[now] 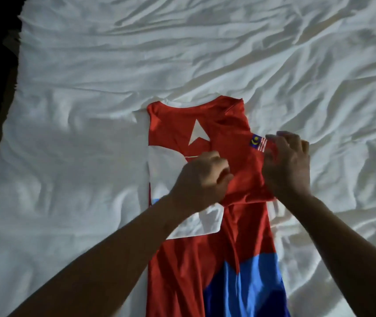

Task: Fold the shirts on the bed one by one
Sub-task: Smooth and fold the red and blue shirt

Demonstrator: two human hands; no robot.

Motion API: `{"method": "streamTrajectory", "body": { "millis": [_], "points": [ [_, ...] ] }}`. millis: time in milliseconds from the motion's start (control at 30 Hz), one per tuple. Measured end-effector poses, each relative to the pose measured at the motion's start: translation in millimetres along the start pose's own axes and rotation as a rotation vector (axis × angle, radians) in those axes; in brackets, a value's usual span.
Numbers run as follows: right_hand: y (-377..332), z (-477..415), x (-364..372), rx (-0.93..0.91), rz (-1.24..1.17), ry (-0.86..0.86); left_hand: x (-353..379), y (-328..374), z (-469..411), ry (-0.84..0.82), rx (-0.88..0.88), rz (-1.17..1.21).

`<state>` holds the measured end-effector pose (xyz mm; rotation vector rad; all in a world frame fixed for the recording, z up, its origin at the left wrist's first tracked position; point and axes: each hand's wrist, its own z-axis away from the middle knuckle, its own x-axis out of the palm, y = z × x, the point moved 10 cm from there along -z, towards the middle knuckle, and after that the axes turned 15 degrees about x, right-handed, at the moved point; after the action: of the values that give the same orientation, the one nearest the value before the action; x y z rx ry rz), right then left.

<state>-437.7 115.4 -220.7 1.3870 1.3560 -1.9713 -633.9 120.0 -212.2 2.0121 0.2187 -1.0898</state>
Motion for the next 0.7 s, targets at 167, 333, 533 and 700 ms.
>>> {"method": "streamTrajectory", "body": {
  "millis": [167,333,533,700],
  "points": [
    [33.4,-42.1,24.9,0.184,0.123,-0.352,69.2,59.9,-6.5,-0.128,-0.049,-0.288],
    [30.9,-45.8,9.8,0.308,-0.189,-0.441,85.1,62.3,-10.3,-0.138,-0.304,-0.434],
    [3.9,-15.3,-5.5,0.534,-0.62,-0.597,67.3,65.0,-1.6,0.0,-0.385,-0.4],
    [-12.4,0.2,-18.9,0.576,-0.74,-0.607,12.3,66.8,23.5,0.188,-0.339,-0.369]
  ]
}}
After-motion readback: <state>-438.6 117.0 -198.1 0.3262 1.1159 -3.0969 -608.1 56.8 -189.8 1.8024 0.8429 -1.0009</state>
